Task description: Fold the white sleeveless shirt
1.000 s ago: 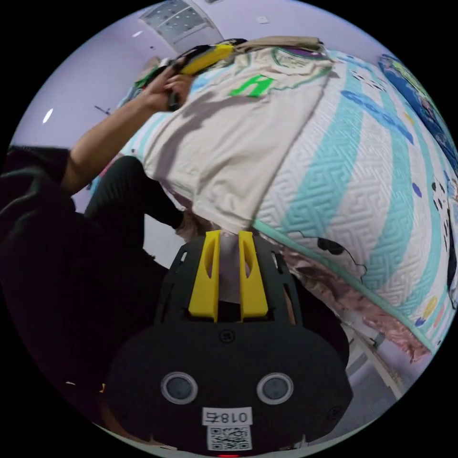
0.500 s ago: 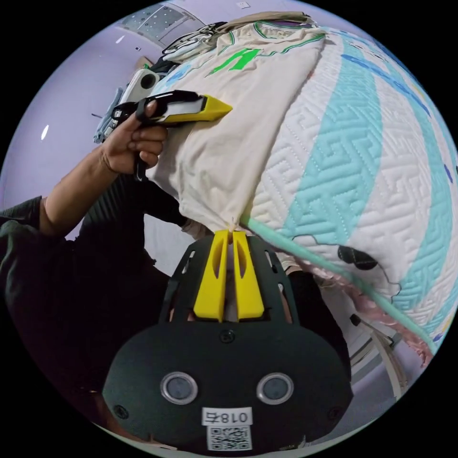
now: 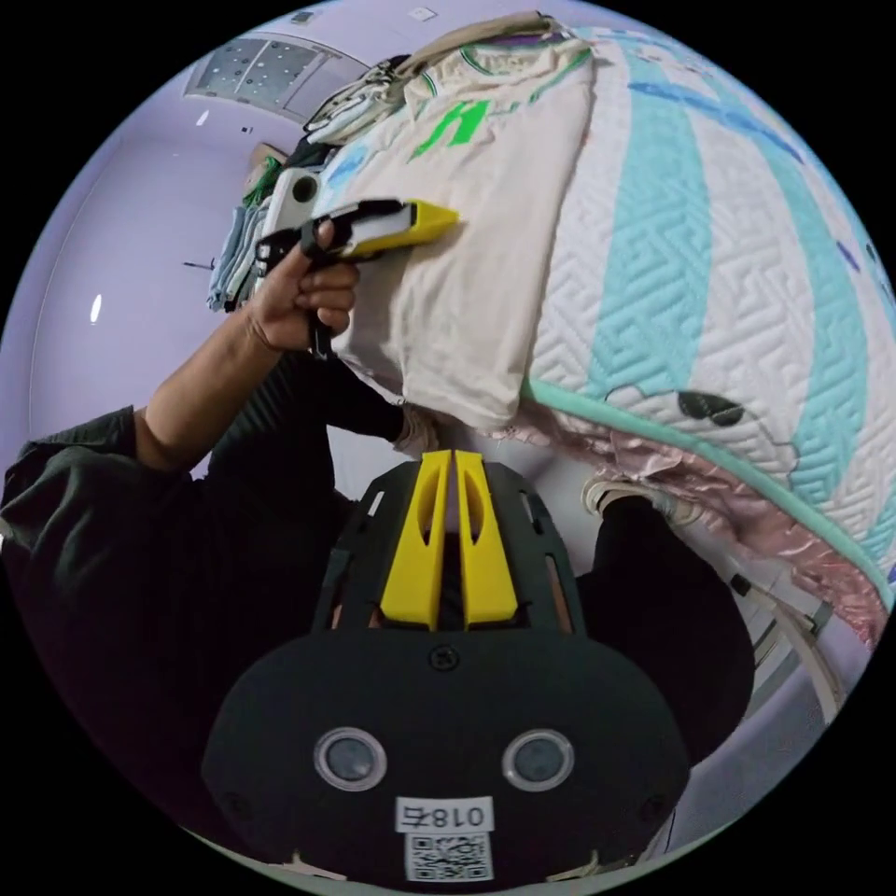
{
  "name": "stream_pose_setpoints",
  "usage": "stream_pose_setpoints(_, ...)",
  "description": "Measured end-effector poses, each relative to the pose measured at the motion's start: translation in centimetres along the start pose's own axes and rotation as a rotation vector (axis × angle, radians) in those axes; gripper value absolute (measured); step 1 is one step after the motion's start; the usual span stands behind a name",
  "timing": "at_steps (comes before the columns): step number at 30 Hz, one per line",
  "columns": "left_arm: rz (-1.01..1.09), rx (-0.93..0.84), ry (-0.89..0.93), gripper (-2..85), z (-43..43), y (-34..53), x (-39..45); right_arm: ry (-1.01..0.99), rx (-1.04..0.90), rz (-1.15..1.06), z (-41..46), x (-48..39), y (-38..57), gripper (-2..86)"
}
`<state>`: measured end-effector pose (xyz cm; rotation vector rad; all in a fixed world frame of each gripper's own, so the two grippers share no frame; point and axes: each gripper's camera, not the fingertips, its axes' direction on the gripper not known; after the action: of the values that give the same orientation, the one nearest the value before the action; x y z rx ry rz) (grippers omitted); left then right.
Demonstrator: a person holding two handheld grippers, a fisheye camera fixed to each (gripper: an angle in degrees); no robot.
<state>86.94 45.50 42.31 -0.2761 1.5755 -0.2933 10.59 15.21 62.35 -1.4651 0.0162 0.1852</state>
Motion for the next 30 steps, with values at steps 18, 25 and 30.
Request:
stream_pose_setpoints(18, 0.346, 0.484, 0.001, -1.0, -24.8, 7.7, -5.4, 0.540, 0.498, -0.210, -7.7, -12.2, -25.3, 6.1)
stream_pose_setpoints(25, 0.318, 0.579, -0.017, -1.0, -28.7, 8.8, -9.7, 0.744, 0.289, -0.195, -2.3, -11.0, -36.6, 7.7)
stream_pose_setpoints(30, 0.291, 0.590, 0.027, -1.0, -30.0, 9.8, -12.0, 0.718, 0.220, -0.110, -1.3, -10.7, -38.8, 7.2)
